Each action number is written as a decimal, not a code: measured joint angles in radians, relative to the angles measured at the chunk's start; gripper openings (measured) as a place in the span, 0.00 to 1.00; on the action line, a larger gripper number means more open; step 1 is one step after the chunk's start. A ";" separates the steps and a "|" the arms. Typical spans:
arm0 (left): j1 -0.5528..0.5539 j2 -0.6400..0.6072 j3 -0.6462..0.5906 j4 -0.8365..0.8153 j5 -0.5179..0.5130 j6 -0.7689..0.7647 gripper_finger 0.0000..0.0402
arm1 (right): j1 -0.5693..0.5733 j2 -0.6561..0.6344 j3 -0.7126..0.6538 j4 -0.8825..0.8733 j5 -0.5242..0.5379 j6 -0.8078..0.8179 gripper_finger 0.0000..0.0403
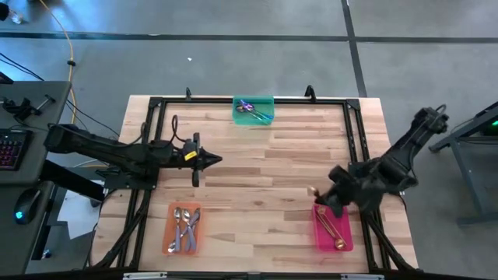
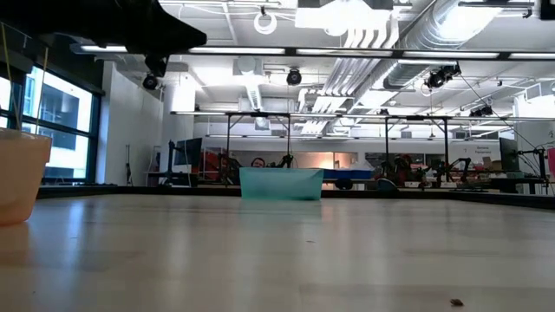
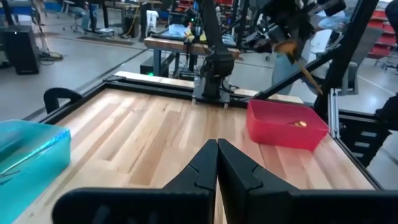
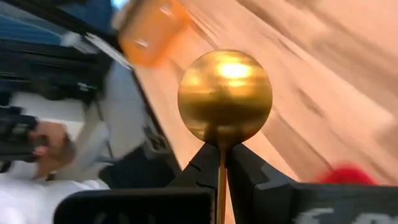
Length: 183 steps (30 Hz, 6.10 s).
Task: Sort silverware by color (type)
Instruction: Put the gold spoon into the pink bin, then return to Home Position
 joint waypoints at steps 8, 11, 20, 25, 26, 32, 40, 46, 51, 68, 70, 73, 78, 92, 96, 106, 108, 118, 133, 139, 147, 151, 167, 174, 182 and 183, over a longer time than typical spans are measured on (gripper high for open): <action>-0.005 -0.037 -0.059 0.080 -0.002 -0.027 0.00 | 0.127 0.101 -0.049 -0.224 -0.106 0.334 0.00; 0.000 -0.037 -0.125 0.186 -0.002 -0.057 0.00 | 0.144 0.154 -0.085 -0.207 -0.194 0.384 0.00; 0.000 -0.099 -0.170 0.239 -0.006 -0.037 0.00 | 0.146 0.266 -0.134 -0.133 -0.252 0.404 0.00; 0.000 -0.158 -0.170 0.165 -0.002 -0.009 0.00 | 0.146 0.301 -0.164 -0.101 -0.263 0.445 0.00; 0.000 -0.170 -0.170 0.146 -0.002 -0.009 0.00 | 0.146 0.306 -0.164 -0.096 -0.264 0.445 0.00; 0.000 -0.251 -0.170 0.039 -0.010 -0.008 0.00 | 0.146 0.310 -0.151 -0.127 -0.266 0.444 0.06; 0.000 -0.382 -0.170 -0.132 -0.009 0.017 0.00 | 0.143 0.308 -0.002 -0.325 -0.219 0.336 0.24; 0.003 -0.494 -0.203 -0.172 -0.009 0.061 0.00 | 0.048 0.307 0.043 -0.227 -0.005 -0.092 0.15; 0.035 -0.588 -0.255 -0.184 0.063 0.056 0.00 | -0.154 0.299 -0.001 0.015 0.002 -0.605 0.02; 0.303 -0.802 -0.279 -0.382 0.259 0.027 0.00 | -0.865 0.233 -0.392 1.034 -0.523 -1.495 0.00; 0.306 -0.840 -0.279 -0.422 0.233 0.019 0.00 | -0.885 0.195 -0.444 1.077 -0.515 -1.499 0.00; 0.305 -0.903 -0.279 -0.472 0.192 0.017 0.00 | -0.889 0.119 -0.534 1.164 -0.455 -1.504 0.00; 0.304 -0.898 -0.279 -0.486 0.156 0.025 0.00 | -0.888 -0.037 -0.695 1.289 -0.414 -1.499 0.00; 0.248 -0.900 -0.278 -0.526 0.040 0.042 0.00 | -0.888 -0.622 -0.914 1.111 -0.323 -1.495 0.00; 0.229 -0.900 -0.278 -0.556 0.008 0.044 0.00 | -0.888 -0.765 -0.914 0.958 -0.304 -1.478 0.00; 0.196 -0.901 -0.281 -0.588 -0.052 0.036 0.00 | -0.888 -0.972 -0.915 0.791 -0.228 -1.502 0.00; 0.191 -0.901 -0.296 -0.585 -0.053 0.034 0.00 | -0.888 -0.978 -0.915 0.777 -0.222 -1.501 0.00; 0.151 -0.901 -0.298 -0.567 -0.051 0.027 0.00 | -0.889 -0.974 -0.915 0.758 -0.014 -1.550 0.00; 0.151 -0.879 -0.299 -0.576 -0.051 0.026 0.00 | -0.889 -0.973 -0.915 0.758 -0.006 -1.627 0.00; 0.151 -0.879 -0.299 -0.576 -0.051 0.026 0.00 | -0.889 -0.973 -0.916 0.758 -0.007 -1.627 0.00; 0.151 -0.879 -0.299 -0.576 -0.051 0.026 0.00 | -0.889 -0.973 -0.916 0.759 -0.007 -1.627 0.00; 0.151 -0.879 -0.299 -0.576 -0.051 0.026 0.00 | -0.889 -0.973 -0.916 0.759 -0.007 -1.627 0.00; 0.151 -0.879 -0.299 -0.576 -0.051 0.026 0.00 | -0.889 -0.973 -0.916 0.759 -0.007 -1.627 0.00; 0.151 -0.879 -0.299 -0.576 -0.051 0.027 0.00 | -0.889 -0.973 -0.916 0.759 -0.007 -1.627 0.00; 0.151 -0.879 -0.299 -0.576 -0.051 0.027 0.00 | -0.889 -0.973 -0.916 0.759 -0.007 -1.627 0.00; 0.152 -0.879 -0.299 -0.576 -0.051 0.027 0.00 | -0.889 -0.973 -0.916 0.759 -0.007 -1.627 0.00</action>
